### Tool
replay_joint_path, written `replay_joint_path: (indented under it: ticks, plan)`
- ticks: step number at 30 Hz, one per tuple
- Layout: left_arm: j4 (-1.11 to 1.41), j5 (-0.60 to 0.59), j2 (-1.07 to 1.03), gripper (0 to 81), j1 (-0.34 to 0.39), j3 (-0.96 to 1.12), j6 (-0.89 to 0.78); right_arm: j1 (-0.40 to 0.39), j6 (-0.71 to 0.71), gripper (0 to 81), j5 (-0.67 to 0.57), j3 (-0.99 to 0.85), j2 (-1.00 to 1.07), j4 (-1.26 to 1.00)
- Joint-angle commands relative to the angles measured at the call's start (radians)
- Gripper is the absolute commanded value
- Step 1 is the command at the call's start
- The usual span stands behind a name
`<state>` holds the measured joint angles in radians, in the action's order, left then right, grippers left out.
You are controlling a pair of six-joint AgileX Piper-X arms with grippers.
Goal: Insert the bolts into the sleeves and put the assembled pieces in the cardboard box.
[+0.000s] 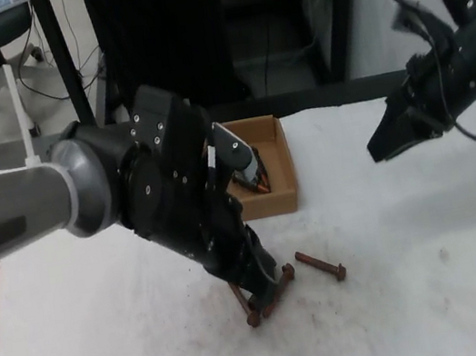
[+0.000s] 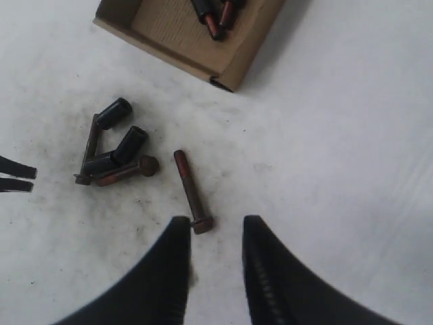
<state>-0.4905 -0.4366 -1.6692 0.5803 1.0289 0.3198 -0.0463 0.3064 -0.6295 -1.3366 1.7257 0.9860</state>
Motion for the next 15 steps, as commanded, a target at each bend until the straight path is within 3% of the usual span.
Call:
replay_joint_path:
  ticks: [1,3,4,10,15]
  plan:
    - [-0.029,-0.013,0.001,34.3,0.025,0.007,-0.053,-0.025,-0.003,25.8,-0.021,0.022,-0.011,0.006]
    - [-0.029,0.002,0.001,51.4,0.046,0.007,-0.085,-0.037,-0.007,25.8,-0.021,0.032,-0.011,0.002]
    - [-0.029,0.038,0.001,53.4,0.062,0.009,-0.093,-0.044,-0.007,25.8,-0.021,0.032,-0.011,0.005]
    - [-0.051,0.168,-0.038,36.7,0.148,0.039,0.014,-0.062,-0.007,25.8,-0.038,0.032,-0.011,-0.001]
    - [-0.174,0.285,-0.162,36.7,0.163,0.179,0.049,-0.062,-0.007,25.8,-0.038,0.032,-0.011,-0.001]
